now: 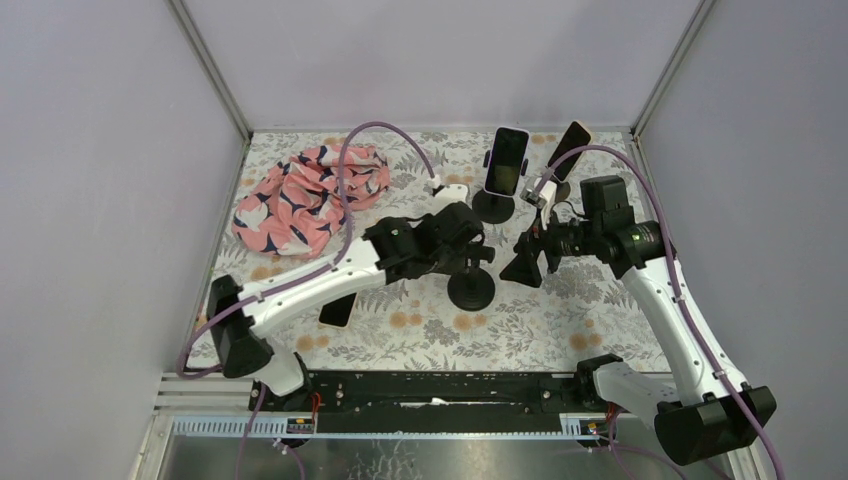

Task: Place the phone on the phone stand
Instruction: Adjust the phone stand at the center of the board.

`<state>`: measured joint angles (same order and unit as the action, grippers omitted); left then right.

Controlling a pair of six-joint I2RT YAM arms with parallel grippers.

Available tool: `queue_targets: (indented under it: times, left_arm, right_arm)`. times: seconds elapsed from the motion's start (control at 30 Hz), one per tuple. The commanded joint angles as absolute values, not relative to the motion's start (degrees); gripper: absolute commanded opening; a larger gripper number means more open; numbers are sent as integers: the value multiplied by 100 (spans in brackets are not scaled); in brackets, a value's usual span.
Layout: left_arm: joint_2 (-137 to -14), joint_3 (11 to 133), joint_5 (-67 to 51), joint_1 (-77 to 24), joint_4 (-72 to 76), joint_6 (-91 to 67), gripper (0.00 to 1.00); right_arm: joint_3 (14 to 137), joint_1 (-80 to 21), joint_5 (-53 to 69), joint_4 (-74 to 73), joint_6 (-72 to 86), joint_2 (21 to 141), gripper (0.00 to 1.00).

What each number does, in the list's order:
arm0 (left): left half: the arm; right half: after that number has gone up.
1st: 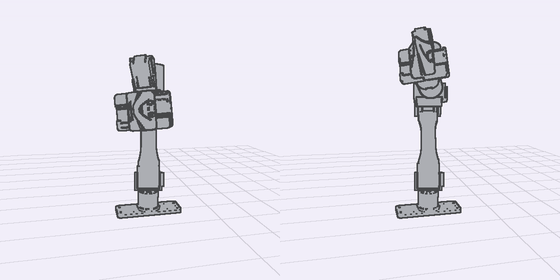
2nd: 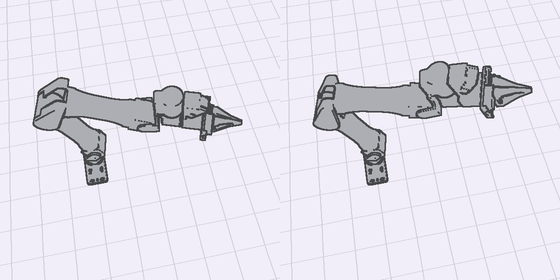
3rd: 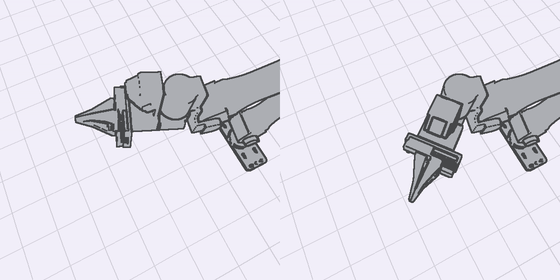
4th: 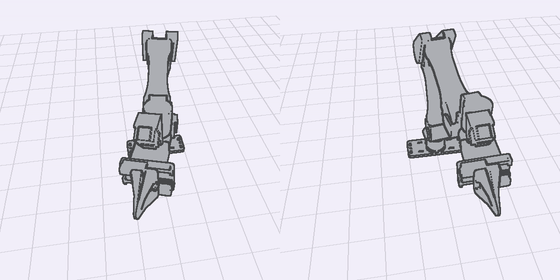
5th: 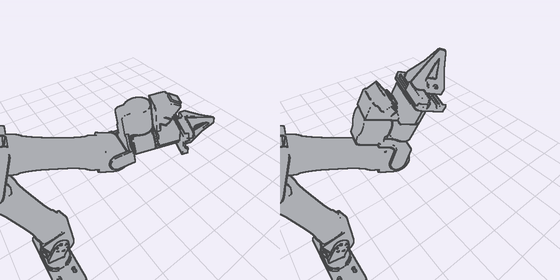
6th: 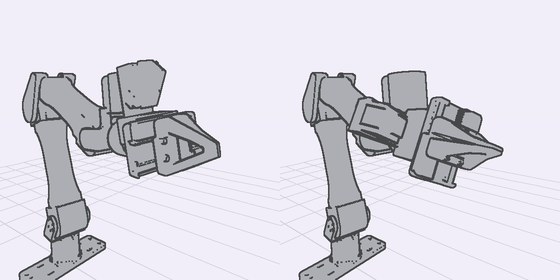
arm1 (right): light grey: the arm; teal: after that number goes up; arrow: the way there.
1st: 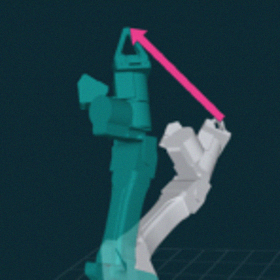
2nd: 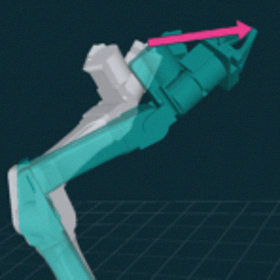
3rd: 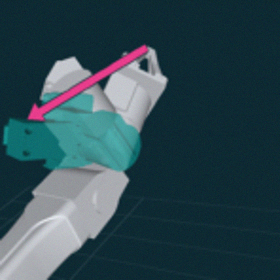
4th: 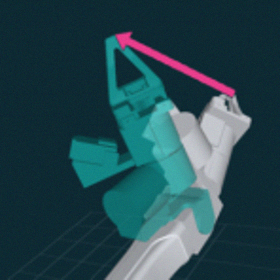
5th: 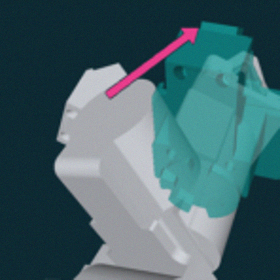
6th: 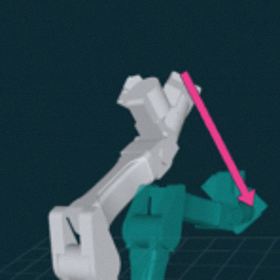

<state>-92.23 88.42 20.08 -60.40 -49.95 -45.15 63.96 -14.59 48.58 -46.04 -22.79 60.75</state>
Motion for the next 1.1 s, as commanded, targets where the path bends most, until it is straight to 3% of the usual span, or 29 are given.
queue_targets:
  times: [0.0,0.2,0.33,0.53,0.83,1.07]
  left_arm:
    - [-8560,8567,1560,-6073,-4038,-4184,43]
    - [-8041,8391,1062,-6074,-3840,-3709,51]
    - [-7265,7331,647,-6063,-2766,-3121,61]
    - [-6424,5922,418,-5698,-1359,-3014,61]
    - [-6748,6499,1506,-5520,-1916,-3401,61]
    - [-7222,6770,1824,-5520,-2141,-3713,57]
  right_arm:
    - [6351,-1320,5183,-4616,-2208,5994,90]
    - [6073,-1154,5021,-4515,-2257,5789,90]
    - [5893,-1143,5202,-4231,-2096,5753,90]
    - [6125,-1143,5449,-4108,-1591,5986,89]
    - [8254,-1148,4465,-6107,-766,7264,85]
    - [8528,-1304,4064,-6144,-426,7691,80]
